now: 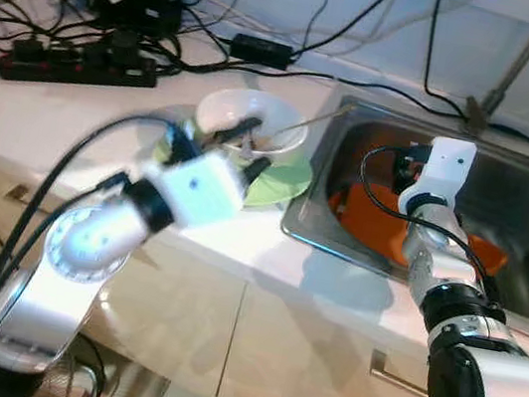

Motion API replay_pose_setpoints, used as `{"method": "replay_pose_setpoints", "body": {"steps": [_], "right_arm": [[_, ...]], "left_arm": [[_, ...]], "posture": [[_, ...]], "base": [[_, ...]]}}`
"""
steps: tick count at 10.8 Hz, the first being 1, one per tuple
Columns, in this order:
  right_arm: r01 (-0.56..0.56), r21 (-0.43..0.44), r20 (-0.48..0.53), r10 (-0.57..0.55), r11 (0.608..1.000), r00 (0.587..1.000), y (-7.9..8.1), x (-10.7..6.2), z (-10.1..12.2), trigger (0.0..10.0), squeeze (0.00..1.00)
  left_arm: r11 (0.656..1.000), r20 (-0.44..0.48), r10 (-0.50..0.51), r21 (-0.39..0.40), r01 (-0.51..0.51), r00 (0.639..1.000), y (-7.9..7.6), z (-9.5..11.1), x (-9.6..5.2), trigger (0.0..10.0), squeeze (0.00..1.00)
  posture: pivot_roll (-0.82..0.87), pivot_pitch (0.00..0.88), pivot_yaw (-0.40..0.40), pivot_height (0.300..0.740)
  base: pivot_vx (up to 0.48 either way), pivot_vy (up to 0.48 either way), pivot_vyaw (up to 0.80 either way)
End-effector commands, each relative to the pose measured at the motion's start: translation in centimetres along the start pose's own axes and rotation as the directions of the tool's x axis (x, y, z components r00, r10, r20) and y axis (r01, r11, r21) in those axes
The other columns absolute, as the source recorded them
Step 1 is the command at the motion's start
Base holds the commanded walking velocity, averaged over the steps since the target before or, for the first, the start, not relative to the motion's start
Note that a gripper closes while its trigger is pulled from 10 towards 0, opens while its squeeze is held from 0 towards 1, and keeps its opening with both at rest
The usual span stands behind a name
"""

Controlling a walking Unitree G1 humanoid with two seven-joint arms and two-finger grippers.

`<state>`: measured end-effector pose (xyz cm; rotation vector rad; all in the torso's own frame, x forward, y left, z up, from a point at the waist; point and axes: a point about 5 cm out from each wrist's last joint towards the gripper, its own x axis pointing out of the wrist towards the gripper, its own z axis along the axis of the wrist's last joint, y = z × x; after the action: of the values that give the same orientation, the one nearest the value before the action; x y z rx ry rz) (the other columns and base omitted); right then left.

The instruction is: Kitchen organization

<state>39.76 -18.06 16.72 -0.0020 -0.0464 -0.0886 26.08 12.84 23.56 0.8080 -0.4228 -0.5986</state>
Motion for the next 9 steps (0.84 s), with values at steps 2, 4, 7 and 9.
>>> {"method": "replay_pose_setpoints", "body": {"steps": [2,4,7,9], "right_arm": [[0.014,0.01,0.019,-0.014,1.0,1.0,0.0,0.2,0.6,10.0,0.0],[0.016,0.013,0.024,-0.016,1.0,1.0,0.1,0.2,0.7,10.0,0.0],[0.019,0.012,0.037,-0.019,1.0,0.999,0.1,0.2,0.8,10.0,0.0],[0.022,0.017,0.046,-0.022,1.0,0.999,0.1,0.2,0.9,10.0,0.0]], "left_arm": [[1.0,-0.053,-0.008,0.01,0.009,0.999,0.0,-1.1,-1.3,10.0,0.0],[0.999,-0.097,-0.014,0.028,0.017,0.995,0.0,-2.2,-1.7,10.0,0.0],[0.999,-0.125,-0.001,0.048,0.007,0.992,0.4,-3.3,-1.1,10.0,0.0],[0.999,-0.129,0.01,0.052,-0.003,0.992,0.4,-4.1,0.0,10.0,0.0]], "posture": [[0.31,0.031,-0.066,0.725],[0.3,0.02,-0.061,0.725],[0.3,0.001,-0.052,0.725],[0.28,0.007,-0.044,0.725]], "base": [[0.0,0.0,0.0],[0.0,0.0,0.0],[0.0,0.0,0.0],[0.0,0.0,0.0]]}}
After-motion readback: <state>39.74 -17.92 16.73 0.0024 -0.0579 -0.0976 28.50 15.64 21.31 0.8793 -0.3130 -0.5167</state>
